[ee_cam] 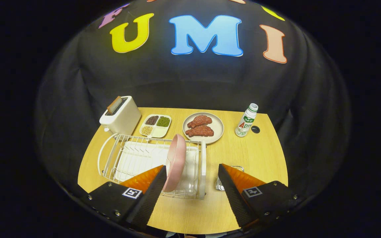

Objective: Take the plate from the dish rack, then take the spoon from the basket and place it into the plate.

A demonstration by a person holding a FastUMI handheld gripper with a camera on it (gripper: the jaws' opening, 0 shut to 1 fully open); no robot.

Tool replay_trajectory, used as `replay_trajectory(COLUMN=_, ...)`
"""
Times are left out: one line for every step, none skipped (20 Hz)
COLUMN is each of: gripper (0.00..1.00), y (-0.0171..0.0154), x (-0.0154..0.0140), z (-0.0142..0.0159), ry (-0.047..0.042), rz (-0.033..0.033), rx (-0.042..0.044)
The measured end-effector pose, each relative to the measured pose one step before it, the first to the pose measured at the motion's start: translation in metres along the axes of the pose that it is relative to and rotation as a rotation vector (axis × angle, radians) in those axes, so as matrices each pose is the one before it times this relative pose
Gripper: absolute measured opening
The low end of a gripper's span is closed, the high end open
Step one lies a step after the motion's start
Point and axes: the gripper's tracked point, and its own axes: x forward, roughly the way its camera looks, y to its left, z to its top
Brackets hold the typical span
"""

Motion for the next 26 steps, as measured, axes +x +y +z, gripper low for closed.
replay_trajectory(gripper=0.96, y=0.00572, x=0.00397, z=0.00115, ry=0.01513, rz=-0.01256, rx=-0.00102)
replay_trajectory(gripper=0.96, y=0.00349, x=0.00476, z=0.00152, ry=0.01591, rz=-0.01767, rx=-0.00752)
replay_trajectory(gripper=0.96, y=0.00255, x=0.0055, z=0.00228, ry=0.01161, rz=-0.02027, rx=-0.00549)
replay_trajectory(gripper=0.91, y=0.00277, x=0.00645, z=-0.00055, ry=0.01696, rz=-0.01642, rx=0.00067)
replay_trajectory(gripper=0.86, y=0.00479, x=0.00732, z=-0.00135, ry=0.01842, rz=-0.00755, rx=0.00562)
replay_trajectory(gripper=0.84, y=0.00183, x=0.0083, z=-0.00059, ry=0.01991, rz=-0.01812, rx=0.00368)
replay_trajectory(gripper=0.84, y=-0.00159, x=0.00788, z=0.0002, ry=0.01703, rz=-0.02821, rx=0.00362)
replay_trajectory(gripper=0.84, y=-0.00246, x=0.00695, z=-0.00037, ry=0.01763, rz=-0.02967, rx=0.0067)
replay_trajectory(gripper=0.85, y=0.00092, x=0.00628, z=0.00001, ry=0.00677, rz=-0.02073, rx=0.00746)
replay_trajectory(gripper=0.83, y=-0.00449, x=0.00675, z=-0.00158, ry=0.01491, rz=-0.04869, rx=-0.00334)
replay_trajectory(gripper=0.8, y=-0.00314, x=0.0073, z=-0.00388, ry=0.01268, rz=-0.03202, rx=-0.00001)
replay_trajectory(gripper=0.78, y=0.00424, x=0.00775, z=-0.00278, ry=0.0138, rz=-0.00763, rx=0.00819)
replay_trajectory(gripper=0.78, y=0.00085, x=0.0058, z=-0.00455, ry=0.01279, rz=-0.02012, rx=0.01102)
replay_trajectory(gripper=0.68, y=0.00062, x=0.00334, z=-0.00175, ry=0.0134, rz=-0.01437, rx=0.01039)
replay_trajectory(gripper=0.58, y=-0.00249, x=0.00822, z=-0.00419, ry=0.01111, rz=-0.03382, rx=0.00312)
replay_trajectory(gripper=0.48, y=-0.00245, x=0.00423, z=0.00023, ry=-0.00711, rz=-0.02351, rx=-0.00007)
replay_trajectory(gripper=0.39, y=0.0025, x=0.00401, z=-0.00022, ry=-0.00743, rz=-0.01298, rx=-0.00448)
replay_trajectory(gripper=0.21, y=0.00148, x=-0.00112, z=0.00128, ry=-0.01262, rz=-0.01578, rx=-0.00144)
replay_trajectory(gripper=0.18, y=0.0006, x=-0.00108, z=0.00114, ry=-0.01344, rz=-0.01522, rx=-0.01119)
replay_trajectory(gripper=0.19, y=0.00266, x=0.00005, z=-0.00019, ry=-0.00325, rz=-0.00944, rx=0.00606)
replay_trajectory(gripper=0.13, y=0.00066, x=-0.00185, z=0.00016, ry=0.0021, rz=-0.01091, rx=-0.01688)
replay_trajectory(gripper=0.14, y=0.00401, x=-0.00065, z=-0.00054, ry=0.00054, rz=-0.00682, rx=0.01956)
replay_trajectory(gripper=0.07, y=0.00186, x=-0.00046, z=0.0, ry=0.00593, rz=-0.00483, rx=-0.01453)
replay_trajectory(gripper=0.07, y=-0.00064, x=-0.00527, z=0.0007, ry=0.00112, rz=-0.00362, rx=-0.01424)
replay_trajectory(gripper=0.07, y=-0.00181, x=-0.00496, z=0.00321, ry=-0.00638, rz=-0.00902, rx=-0.00191)
replay_trajectory(gripper=0.06, y=-0.00239, x=-0.00322, z=0.0021, ry=-0.00318, rz=-0.0164, rx=-0.00608)
